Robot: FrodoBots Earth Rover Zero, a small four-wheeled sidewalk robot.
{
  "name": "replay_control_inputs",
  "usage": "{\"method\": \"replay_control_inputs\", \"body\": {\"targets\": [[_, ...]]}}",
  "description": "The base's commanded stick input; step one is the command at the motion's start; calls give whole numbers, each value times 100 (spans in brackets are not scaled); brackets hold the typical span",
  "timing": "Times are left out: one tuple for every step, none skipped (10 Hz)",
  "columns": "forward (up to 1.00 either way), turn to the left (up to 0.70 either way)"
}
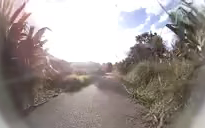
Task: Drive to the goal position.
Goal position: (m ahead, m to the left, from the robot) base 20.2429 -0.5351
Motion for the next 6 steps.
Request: {"method": "replay_control_inputs", "body": {"targets": [[50, 3], [50, 3], [50, 3], [50, 3], [50, 3], [50, 3]]}}
